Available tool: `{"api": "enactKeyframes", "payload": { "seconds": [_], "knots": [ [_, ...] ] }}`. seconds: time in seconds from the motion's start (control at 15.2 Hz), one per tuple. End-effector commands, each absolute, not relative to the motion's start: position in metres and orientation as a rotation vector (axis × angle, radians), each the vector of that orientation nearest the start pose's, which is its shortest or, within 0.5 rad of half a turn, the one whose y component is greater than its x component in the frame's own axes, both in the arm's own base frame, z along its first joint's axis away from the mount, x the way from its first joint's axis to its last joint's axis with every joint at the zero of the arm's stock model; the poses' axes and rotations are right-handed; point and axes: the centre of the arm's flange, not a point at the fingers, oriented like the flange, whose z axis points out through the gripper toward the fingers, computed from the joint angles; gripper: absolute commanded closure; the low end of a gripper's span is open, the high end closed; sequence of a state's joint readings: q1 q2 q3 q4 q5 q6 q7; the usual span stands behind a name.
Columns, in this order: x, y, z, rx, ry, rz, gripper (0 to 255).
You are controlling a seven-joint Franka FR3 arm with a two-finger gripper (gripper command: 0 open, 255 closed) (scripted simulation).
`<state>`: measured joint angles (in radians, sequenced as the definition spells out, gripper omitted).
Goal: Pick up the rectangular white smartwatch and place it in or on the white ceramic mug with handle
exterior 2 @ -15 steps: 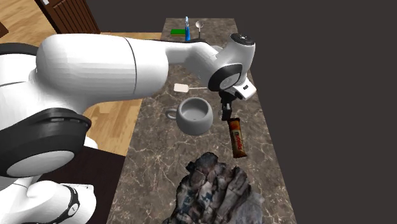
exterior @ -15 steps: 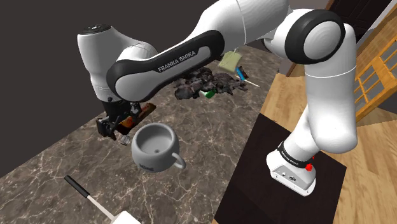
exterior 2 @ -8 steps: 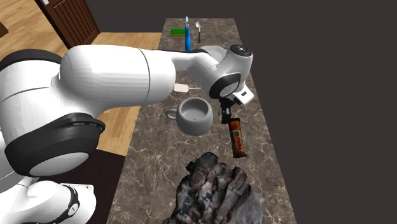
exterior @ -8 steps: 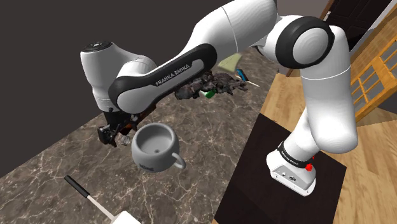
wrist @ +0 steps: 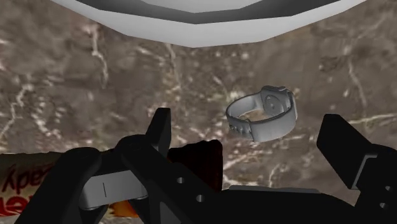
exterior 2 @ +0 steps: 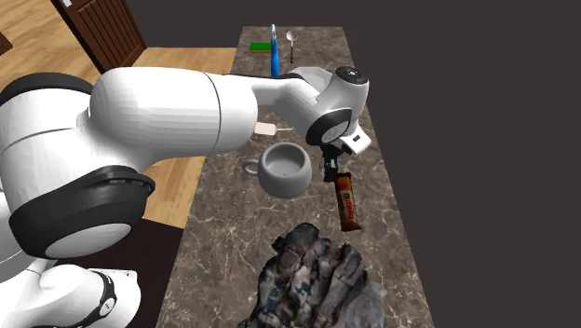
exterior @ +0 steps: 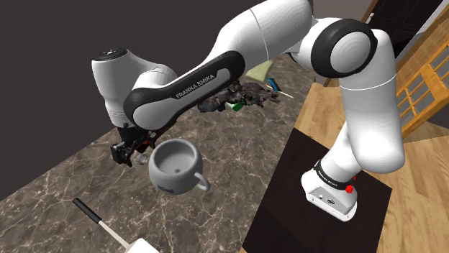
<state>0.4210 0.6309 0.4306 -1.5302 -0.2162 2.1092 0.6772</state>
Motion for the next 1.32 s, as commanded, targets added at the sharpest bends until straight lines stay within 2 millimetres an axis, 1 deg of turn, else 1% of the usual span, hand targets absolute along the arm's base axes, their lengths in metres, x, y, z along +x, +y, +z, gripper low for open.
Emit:
{"api": "enactKeyframes", "payload": {
  "seconds": [0.0, 0.59, 1.25],
  "knots": [
    [0.505, 0.488, 0.313, -3.072, -0.325, 0.057, 255],
    [0.505, 0.488, 0.313, -3.072, -0.325, 0.057, 255],
    [0.505, 0.488, 0.366, -3.072, -0.325, 0.057, 255]
  ]
}}
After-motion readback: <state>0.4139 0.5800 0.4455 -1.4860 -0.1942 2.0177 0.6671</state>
